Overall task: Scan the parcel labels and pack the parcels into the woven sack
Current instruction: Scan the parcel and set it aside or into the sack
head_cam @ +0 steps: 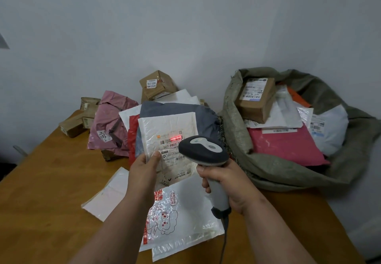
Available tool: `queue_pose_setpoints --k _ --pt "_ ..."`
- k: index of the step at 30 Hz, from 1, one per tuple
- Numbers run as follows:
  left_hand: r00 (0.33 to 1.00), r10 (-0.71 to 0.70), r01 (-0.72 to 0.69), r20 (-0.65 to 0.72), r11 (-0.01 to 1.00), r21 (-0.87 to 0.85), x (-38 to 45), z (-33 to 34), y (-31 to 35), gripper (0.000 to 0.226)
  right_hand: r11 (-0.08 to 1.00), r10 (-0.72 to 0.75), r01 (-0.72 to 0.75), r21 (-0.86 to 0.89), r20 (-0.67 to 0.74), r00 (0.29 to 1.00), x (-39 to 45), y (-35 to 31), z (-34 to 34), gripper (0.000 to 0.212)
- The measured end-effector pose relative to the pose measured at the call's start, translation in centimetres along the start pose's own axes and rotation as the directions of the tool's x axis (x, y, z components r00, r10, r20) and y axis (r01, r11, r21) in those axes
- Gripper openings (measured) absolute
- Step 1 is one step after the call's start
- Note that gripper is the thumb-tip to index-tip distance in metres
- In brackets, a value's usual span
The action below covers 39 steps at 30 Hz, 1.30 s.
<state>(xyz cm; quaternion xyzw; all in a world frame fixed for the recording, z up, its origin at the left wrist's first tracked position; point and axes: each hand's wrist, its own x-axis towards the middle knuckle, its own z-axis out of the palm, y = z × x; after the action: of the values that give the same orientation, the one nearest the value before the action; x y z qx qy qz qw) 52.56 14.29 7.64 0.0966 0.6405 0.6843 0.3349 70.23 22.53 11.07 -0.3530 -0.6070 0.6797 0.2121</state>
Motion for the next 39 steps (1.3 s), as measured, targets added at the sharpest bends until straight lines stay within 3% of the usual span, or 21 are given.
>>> queue_pose_setpoints --k 5,9,13,18,21,23,25,27,30,35,39 --pt "0.999 -0.002 0.001 0.046 0.999 0.039 1.3 0.6 -0.3 0.012 0.998 0.013 -0.01 0.058 -0.062 0.998 0.1 0.1 -0.3 0.028" --pt "0.995 -0.028 0.023 0.098 0.998 0.054 2.3 1.5 -0.2 0.012 0.996 0.016 0.002 0.085 -0.215 0.977 0.7 0.2 -1.0 0.02" --pt "0.979 -0.04 0.019 0.2 0.994 0.106 3.4 3.0 -0.1 0.014 0.992 0.051 -0.008 0.122 -0.35 0.936 1.0 0.6 -2.9 0.026" --pt "0.928 -0.115 0.058 0.355 0.984 0.168 3.6 6.4 0.2 0.017 0.984 0.052 0.004 0.18 -0.307 0.95 -0.2 1.5 -4.9 0.037" --pt "0.893 -0.101 0.013 0.439 0.98 0.201 3.0 9.8 0.5 0.016 0.97 0.043 0.064 0.236 -0.422 0.906 -0.6 1.6 -7.0 0.023" --pt "0.867 -0.064 -0.05 0.494 0.975 0.214 2.6 12.2 0.6 0.017 0.937 0.071 0.124 0.326 -0.528 0.847 -0.7 1.4 -9.2 0.016" --pt "0.829 -0.029 -0.106 0.559 0.972 0.208 2.1 14.8 0.7 0.029 0.908 0.094 0.176 0.38 -0.595 0.798 -0.6 1.0 -11.7 0.025" --pt "0.783 0.006 -0.168 0.623 0.965 0.201 1.7 17.6 0.6 0.045 0.887 0.1 0.212 0.409 -0.621 0.778 -0.4 0.5 -14.5 0.034" --pt "0.732 0.069 -0.31 0.677 0.919 0.242 1.4 22.3 0.3 0.062 0.859 0.147 0.225 0.46 -0.642 0.752 0.7 -0.4 -19.3 0.03" --pt "0.761 0.104 -0.344 0.64 0.902 0.261 1.1 30.8 0.4 0.047 0.818 0.179 0.242 0.521 -0.631 0.755 4.1 -3.0 -28.3 0.023" --pt "0.766 0.142 -0.354 0.627 0.907 0.228 1.9 35.5 1.1 0.055 0.765 0.156 0.291 0.574 -0.604 0.782 8.6 -6.3 -33.9 0.018"
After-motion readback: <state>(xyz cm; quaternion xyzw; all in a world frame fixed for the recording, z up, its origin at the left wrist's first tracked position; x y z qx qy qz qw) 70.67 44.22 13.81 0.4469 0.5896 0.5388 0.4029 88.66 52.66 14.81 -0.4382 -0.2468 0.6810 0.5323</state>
